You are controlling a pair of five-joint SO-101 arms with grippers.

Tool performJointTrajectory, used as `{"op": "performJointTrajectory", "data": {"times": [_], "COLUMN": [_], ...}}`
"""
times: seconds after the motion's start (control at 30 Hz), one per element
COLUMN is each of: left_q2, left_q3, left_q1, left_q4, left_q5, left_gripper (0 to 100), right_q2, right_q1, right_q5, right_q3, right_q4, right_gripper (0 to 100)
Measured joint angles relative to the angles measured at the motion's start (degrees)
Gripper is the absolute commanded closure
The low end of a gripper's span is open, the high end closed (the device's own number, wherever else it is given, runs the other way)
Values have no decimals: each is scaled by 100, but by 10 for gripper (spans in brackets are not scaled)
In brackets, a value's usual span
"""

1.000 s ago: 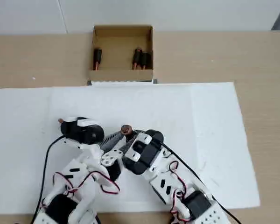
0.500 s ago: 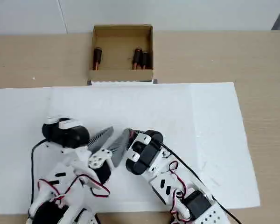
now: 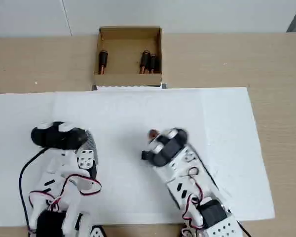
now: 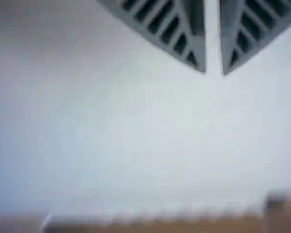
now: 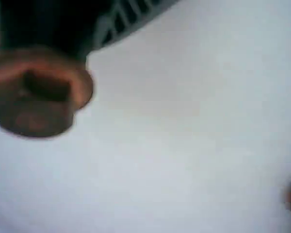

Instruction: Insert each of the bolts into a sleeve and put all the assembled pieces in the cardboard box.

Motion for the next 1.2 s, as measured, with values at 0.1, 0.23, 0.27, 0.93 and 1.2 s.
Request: {"op": "performJointTrajectory", "data": {"times": [0.1,0.23,0.27,0.93,1.2], "left_q2": [0,0,0,0,0], "left_q3": [273,527,598,1222,1222], "left_q1": [-431,-782,-809,-870,-870], "left_q4": [193,211,211,220,220], "left_q5": [-211,-211,-237,-237,-237], "left_gripper": [994,994,994,994,994], "right_q2": [0,0,0,4818,7508], "right_q1": [352,431,448,466,457], "right_q5": [-396,-703,-721,-800,-800], "right_q3": [-132,-651,-800,-5169,-7270], "right_q4": [536,1327,1442,1644,1046], "right_gripper": [996,995,995,995,995]}}
